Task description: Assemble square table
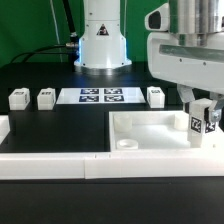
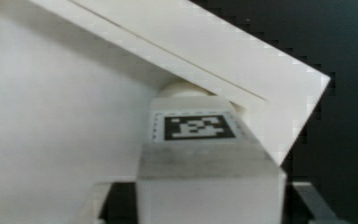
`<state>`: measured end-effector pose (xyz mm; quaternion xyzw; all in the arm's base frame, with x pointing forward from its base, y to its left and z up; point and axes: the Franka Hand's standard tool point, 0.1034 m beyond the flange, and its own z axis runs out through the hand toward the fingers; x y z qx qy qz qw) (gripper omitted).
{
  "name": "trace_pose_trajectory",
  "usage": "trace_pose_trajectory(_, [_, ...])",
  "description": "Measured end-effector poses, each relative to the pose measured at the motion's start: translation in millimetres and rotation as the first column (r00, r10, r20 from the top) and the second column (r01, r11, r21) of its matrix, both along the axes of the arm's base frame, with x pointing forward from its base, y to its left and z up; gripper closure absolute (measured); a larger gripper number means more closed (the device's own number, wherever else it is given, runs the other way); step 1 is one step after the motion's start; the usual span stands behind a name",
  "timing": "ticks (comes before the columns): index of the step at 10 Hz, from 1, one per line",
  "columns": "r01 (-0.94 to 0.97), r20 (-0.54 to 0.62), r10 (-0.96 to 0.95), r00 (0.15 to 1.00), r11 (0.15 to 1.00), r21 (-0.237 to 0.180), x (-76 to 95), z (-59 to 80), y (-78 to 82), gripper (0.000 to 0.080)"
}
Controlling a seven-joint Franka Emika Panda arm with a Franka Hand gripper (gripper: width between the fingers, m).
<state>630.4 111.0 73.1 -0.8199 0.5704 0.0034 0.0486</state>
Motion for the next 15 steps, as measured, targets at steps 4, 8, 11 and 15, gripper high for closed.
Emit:
trace_pose_trajectory(4, [0.446,-0.071,-0.442,0.894,0.894,0.055,-0.8,-0.4,-1.6,0.0508])
trace_pose_trajectory(8, [0.705,-0.112,-0.697,0.708,0.708,0.049,-0.2,0.7,0.7,0.0507])
trace_pose_trajectory(11, [0.677,-0.106,-0.671,0.734,0.735,0.037,-2.8,0.1,1.1,0.0506])
trace_pose_trajectory(15, [0.667,-0.105,-0.661,0.743,0.744,0.037,-3.3,0.1,3.0,0.0162])
